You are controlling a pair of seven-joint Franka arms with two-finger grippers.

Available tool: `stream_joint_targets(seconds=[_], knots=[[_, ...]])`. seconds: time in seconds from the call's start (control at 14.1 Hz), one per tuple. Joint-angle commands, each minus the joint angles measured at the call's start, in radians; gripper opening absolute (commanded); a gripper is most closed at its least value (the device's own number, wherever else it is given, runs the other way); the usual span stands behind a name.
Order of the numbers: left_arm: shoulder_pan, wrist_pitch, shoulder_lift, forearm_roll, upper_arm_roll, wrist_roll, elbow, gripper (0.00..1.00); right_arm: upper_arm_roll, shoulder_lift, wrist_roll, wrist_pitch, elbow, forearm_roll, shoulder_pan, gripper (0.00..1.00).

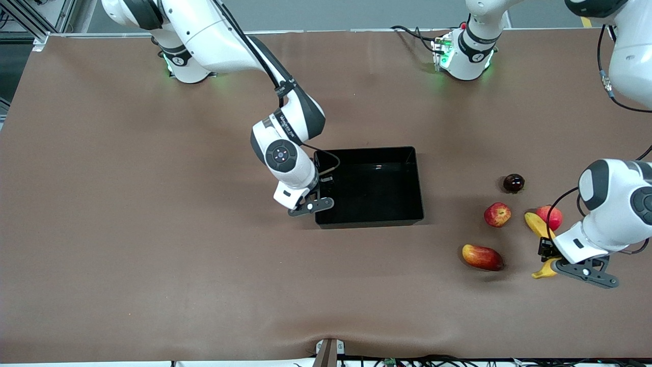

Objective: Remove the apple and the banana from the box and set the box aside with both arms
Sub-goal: 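Lower the banana by the mango while the right gripper grips the box rim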

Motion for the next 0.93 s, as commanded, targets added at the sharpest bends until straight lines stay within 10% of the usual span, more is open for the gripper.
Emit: stream_joint_targets(seconds=[0.0,0.5,0.78,0.85], knots=[[-0.024,0.067,0.070,0.024,0.026,0.110,0.052,0.00,-0.014,0.010,0.010,-0.008,0.034,0.007,0.003,0.00],[-0.093,0.119,0.159,0.022,0.112,0.093,0.055,0.00,-0.089,-0.062,0.033,-0.366,0.167,0.010,-0.038,0.00],[-0.095,0.127,0.156,0.016,0.126,0.093,0.055,0.98,-0.143,-0.155,-0.018,-0.491,0.175,0.019,-0.125,0.00],[-0.093,0.127,0.152,0.013,0.118,0.091,0.057,1.00,-0.143,-0.177,-0.071,-0.541,0.173,0.019,-0.156,0.00]])
